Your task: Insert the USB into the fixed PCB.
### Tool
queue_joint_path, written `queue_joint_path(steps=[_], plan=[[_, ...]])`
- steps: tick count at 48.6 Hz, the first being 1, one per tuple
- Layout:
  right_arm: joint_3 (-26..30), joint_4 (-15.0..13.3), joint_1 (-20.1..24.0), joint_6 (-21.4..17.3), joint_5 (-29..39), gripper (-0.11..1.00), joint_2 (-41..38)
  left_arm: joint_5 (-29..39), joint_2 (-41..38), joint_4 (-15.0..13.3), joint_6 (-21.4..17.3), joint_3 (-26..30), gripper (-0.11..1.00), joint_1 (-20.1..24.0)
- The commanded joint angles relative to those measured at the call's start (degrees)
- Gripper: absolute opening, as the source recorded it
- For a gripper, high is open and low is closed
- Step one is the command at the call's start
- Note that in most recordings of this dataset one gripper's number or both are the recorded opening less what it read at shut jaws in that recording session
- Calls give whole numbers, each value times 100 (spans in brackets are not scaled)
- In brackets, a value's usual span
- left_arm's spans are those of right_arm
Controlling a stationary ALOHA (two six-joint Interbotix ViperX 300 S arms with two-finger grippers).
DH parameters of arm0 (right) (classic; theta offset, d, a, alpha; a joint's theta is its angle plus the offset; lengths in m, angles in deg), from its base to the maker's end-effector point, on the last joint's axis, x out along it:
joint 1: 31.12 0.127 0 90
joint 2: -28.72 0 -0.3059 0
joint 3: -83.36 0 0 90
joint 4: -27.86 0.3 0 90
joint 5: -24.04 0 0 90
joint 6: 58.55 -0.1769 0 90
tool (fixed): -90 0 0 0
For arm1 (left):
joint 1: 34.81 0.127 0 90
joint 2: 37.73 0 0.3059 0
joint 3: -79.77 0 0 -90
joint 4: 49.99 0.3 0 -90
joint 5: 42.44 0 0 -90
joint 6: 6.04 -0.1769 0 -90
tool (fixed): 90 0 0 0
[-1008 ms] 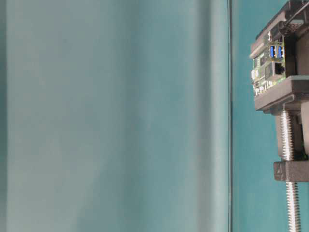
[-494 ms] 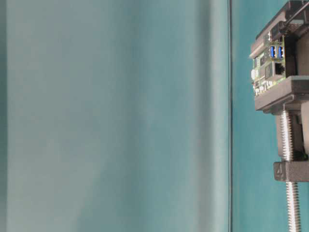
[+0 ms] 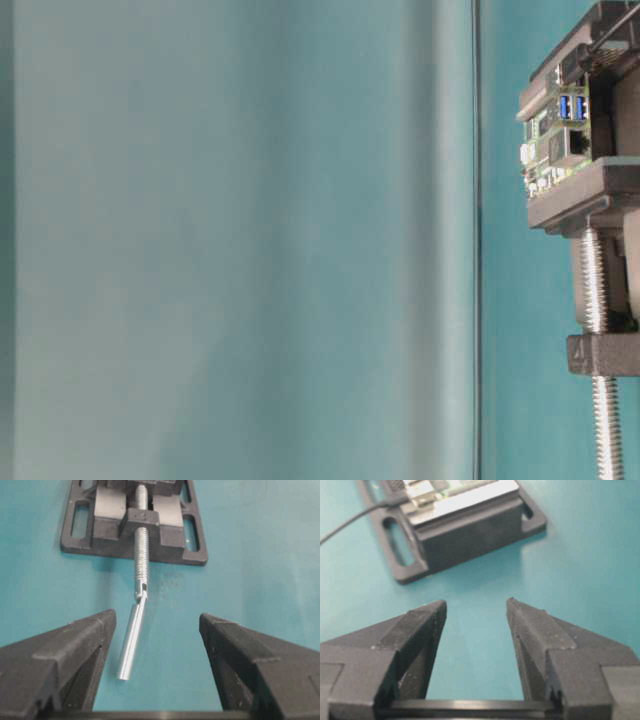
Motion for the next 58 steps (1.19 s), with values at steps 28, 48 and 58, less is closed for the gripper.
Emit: queue_joint_path(steps=[28,48,58], plan=[[246,-712,-44,765,510,52,448,-44,-26,26,9,53,85,9],[308,-738,-53,562,958,53,439,-44,-26,26,9,53,85,9],[316,-747,-44,554,1354,53,439,-44,-26,26,9,53,85,9]])
